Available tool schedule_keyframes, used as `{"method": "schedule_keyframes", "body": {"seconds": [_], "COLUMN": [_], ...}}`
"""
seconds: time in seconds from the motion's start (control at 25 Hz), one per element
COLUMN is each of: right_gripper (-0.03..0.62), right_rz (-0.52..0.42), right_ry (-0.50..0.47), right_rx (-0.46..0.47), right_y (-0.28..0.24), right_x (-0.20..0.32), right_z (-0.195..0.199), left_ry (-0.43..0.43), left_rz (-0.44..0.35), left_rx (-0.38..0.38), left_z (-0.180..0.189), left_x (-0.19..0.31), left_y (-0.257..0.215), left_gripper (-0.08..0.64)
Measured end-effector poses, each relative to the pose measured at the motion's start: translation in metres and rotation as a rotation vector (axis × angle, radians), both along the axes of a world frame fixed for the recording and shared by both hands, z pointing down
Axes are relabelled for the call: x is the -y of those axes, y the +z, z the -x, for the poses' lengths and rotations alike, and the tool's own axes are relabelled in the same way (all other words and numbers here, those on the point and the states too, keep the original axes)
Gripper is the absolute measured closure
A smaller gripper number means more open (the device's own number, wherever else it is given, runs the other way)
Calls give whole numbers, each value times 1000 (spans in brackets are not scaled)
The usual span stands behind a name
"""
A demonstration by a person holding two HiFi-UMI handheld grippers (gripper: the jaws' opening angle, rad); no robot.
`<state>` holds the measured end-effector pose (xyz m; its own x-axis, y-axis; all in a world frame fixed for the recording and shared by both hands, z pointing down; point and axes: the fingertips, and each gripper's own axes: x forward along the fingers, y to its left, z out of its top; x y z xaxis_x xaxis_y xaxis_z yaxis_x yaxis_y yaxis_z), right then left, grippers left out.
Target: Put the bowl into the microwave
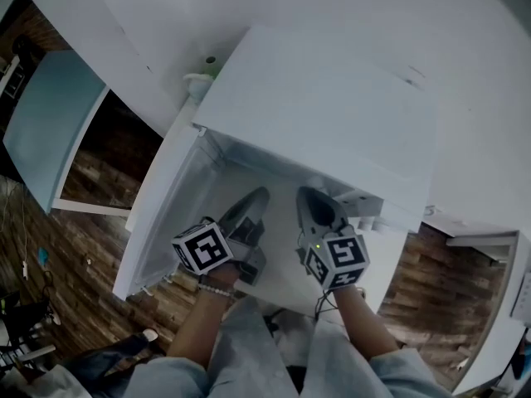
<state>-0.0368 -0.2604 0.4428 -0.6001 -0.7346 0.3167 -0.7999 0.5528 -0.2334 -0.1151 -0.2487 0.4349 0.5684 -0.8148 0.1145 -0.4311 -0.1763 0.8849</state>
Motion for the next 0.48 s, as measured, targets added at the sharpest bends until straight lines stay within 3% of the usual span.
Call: {"method": "schedule_keyframes", "body": {"seconds": [0.48], "right_gripper": [591], "right_rz": [-95], "right_ry": [-20], "right_rx": [72], "right_y": [-67], "right_x": [-41], "right_z": [-20], "left_ry": [76], "left_rz": [-216], "left_rx": [245], "left_z": [-12], "left_x": [-37], "left_y": [-72], "left_gripper": [561]}}
